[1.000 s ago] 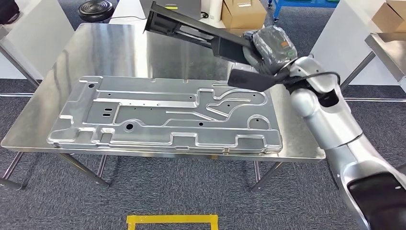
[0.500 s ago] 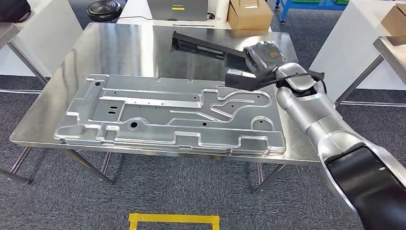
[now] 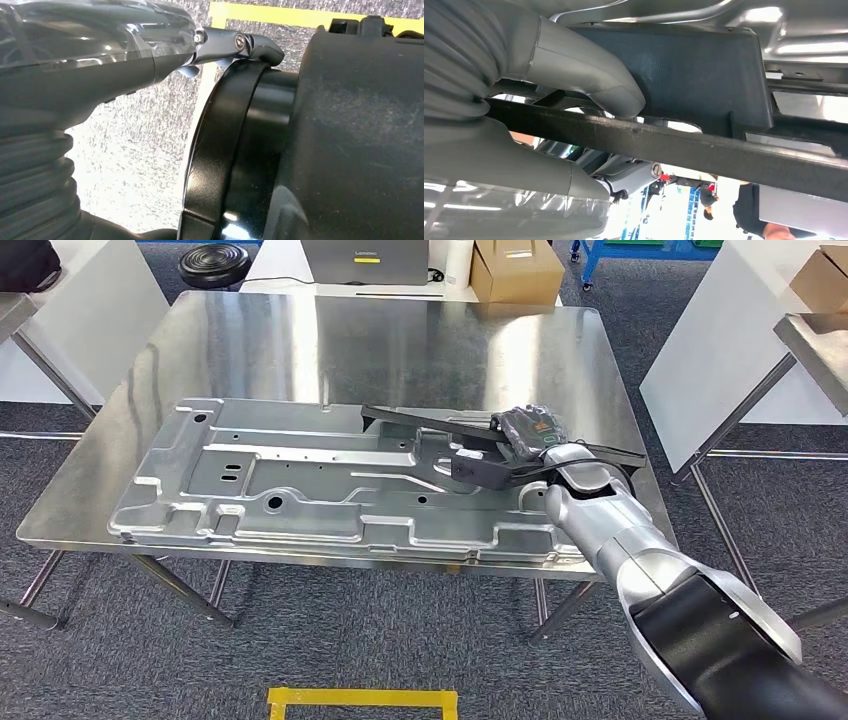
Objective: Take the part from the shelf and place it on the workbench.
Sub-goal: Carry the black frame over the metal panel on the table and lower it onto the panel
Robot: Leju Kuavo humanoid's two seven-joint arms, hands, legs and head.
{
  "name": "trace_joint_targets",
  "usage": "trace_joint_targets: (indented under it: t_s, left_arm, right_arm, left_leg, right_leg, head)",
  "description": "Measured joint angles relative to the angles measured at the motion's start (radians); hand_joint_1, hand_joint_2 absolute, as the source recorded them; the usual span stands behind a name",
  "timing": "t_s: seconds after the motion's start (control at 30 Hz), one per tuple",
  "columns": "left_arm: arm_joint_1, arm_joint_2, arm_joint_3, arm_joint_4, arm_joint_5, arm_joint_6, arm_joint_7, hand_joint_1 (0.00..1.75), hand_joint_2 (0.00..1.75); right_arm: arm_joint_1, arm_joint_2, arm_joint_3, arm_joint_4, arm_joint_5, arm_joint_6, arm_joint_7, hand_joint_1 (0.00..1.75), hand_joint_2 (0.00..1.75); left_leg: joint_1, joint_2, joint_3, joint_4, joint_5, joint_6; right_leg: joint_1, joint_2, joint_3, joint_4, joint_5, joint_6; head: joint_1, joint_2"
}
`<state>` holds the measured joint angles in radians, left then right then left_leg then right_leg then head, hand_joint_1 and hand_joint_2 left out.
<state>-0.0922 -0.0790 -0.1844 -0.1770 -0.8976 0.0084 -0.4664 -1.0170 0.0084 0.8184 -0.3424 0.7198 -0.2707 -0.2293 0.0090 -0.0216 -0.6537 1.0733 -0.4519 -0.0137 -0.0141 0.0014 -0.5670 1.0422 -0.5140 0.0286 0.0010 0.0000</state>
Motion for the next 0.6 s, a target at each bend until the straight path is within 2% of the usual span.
trace_joint_targets:
  t_s: [0.17, 0.3, 0.47, 0.5, 0.6]
  left_arm:
    - [-0.003, 0.000, -0.001, 0.000, -0.010, -0.003, 0.002, 0.00, 1.75]
    - [-0.006, 0.000, -0.003, 0.000, -0.008, -0.013, 0.000, 0.00, 1.75]
    - [-0.006, 0.000, -0.003, 0.000, -0.005, -0.022, -0.006, 0.00, 1.75]
    - [-0.006, 0.000, -0.003, 0.000, -0.004, -0.023, -0.005, 0.00, 1.31]
    - [-0.007, 0.000, -0.003, 0.000, 0.004, -0.031, 0.005, 0.00, 0.00]
  right_arm:
    - [0.001, 0.031, -0.001, 0.014, 0.013, -0.002, 0.006, 1.75, 1.75]
    - [0.006, 0.044, -0.002, 0.025, 0.016, -0.002, 0.018, 0.00, 1.75]
    - [0.028, 0.048, -0.006, 0.032, 0.010, -0.001, 0.019, 0.00, 1.75]
    - [0.030, 0.048, -0.009, 0.033, 0.008, -0.001, 0.019, 0.00, 1.75]
    - [0.036, 0.048, -0.025, 0.037, -0.011, 0.009, 0.020, 0.00, 0.44]
  left_leg:
    - [0.000, 0.002, 0.003, 0.000, 0.000, 0.000]
    - [0.000, 0.003, 0.004, 0.000, 0.000, 0.000]
    - [0.000, 0.002, 0.004, 0.000, 0.000, 0.000]
    - [0.000, 0.002, 0.004, 0.000, 0.000, 0.000]
    - [0.000, 0.002, 0.004, 0.000, 0.000, 0.000]
  right_leg:
    - [0.000, 0.003, 0.002, 0.000, 0.000, 0.000]
    - [0.000, 0.003, 0.003, 0.000, 0.000, 0.000]
    - [0.000, 0.003, 0.003, 0.000, 0.000, 0.000]
    - [0.000, 0.003, 0.003, 0.000, 0.000, 0.000]
    - [0.000, 0.003, 0.003, 0.000, 0.000, 0.000]
  head:
    - [-0.001, 0.000]
    - [-0.001, 0.000]
    - [-0.001, 0.000]
    - [-0.001, 0.000]
    - [0.000, 0.000]
